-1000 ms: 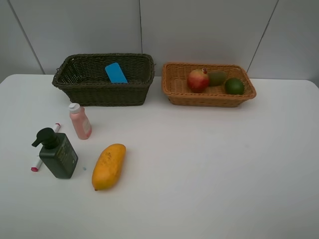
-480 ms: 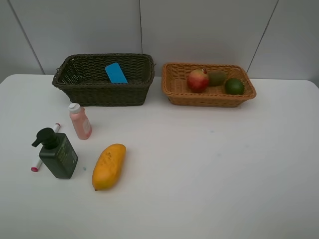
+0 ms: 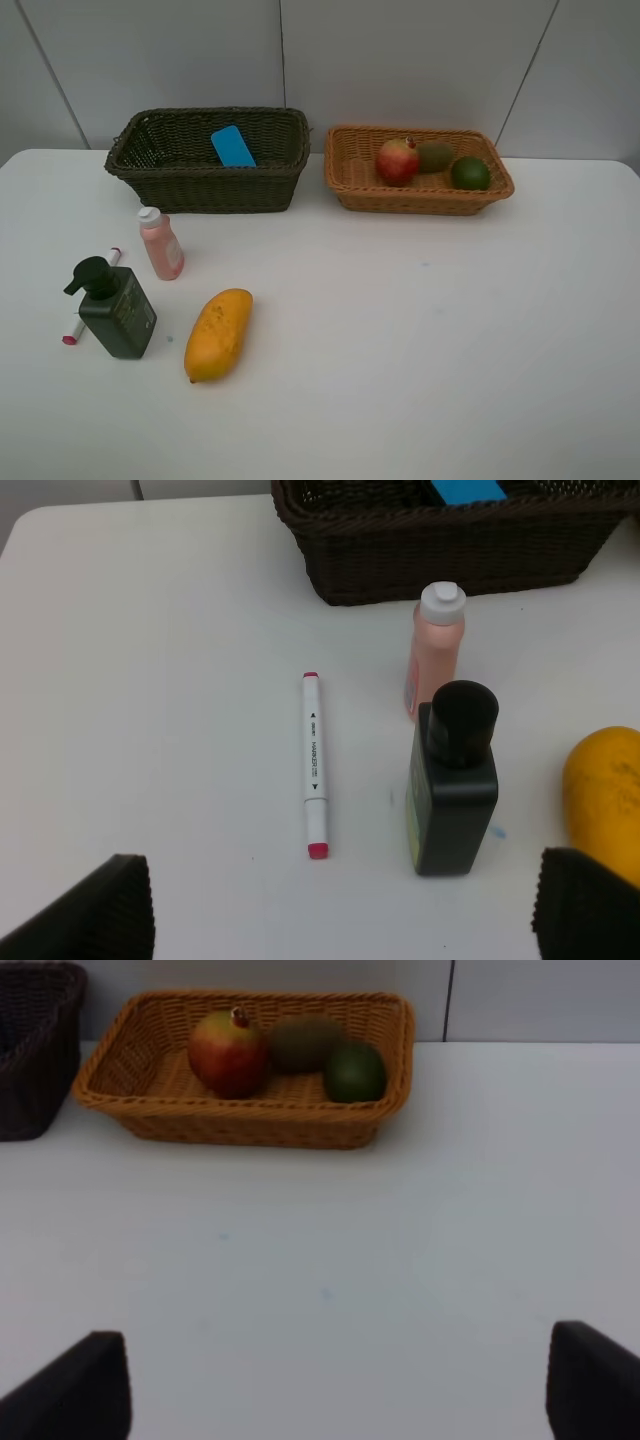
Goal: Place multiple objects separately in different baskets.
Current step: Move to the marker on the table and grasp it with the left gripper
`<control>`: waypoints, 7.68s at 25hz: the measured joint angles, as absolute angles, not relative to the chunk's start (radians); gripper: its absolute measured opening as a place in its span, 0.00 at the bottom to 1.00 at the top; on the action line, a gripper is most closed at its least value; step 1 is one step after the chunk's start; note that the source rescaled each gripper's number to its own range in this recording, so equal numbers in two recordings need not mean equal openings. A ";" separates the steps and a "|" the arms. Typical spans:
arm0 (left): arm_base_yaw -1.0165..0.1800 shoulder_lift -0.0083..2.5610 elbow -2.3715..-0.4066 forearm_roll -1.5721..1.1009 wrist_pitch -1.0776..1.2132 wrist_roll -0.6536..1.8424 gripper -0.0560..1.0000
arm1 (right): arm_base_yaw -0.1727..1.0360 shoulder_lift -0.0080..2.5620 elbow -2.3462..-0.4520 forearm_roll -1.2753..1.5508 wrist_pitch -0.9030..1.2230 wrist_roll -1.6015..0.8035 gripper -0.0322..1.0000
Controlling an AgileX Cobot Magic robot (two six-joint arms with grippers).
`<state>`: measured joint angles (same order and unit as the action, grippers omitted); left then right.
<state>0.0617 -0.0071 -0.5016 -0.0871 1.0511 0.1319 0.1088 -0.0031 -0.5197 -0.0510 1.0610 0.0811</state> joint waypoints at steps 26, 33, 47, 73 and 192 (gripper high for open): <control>0.062 -0.007 -0.502 -0.087 1.051 0.132 1.00 | 0.108 -0.003 -0.520 -0.051 1.061 0.083 1.00; 0.062 -0.007 -0.502 -0.087 1.051 0.132 1.00 | 0.108 -0.003 -0.520 -0.051 1.061 0.084 1.00; 0.062 -0.007 -0.502 -0.087 1.051 0.132 1.00 | 0.108 -0.003 -0.520 -0.051 1.061 0.084 1.00; 0.062 0.419 -0.727 -0.094 1.039 0.124 1.00 | 0.108 -0.003 -0.520 -0.051 1.060 0.084 1.00; 0.024 1.913 -0.838 -0.133 0.426 0.071 0.06 | 0.108 -0.003 -0.520 -0.051 1.058 0.084 1.00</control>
<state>0.0237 1.9127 -0.8375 -0.1332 0.4264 0.0712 0.1076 -0.0031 -0.5197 -0.0510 1.0581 0.0841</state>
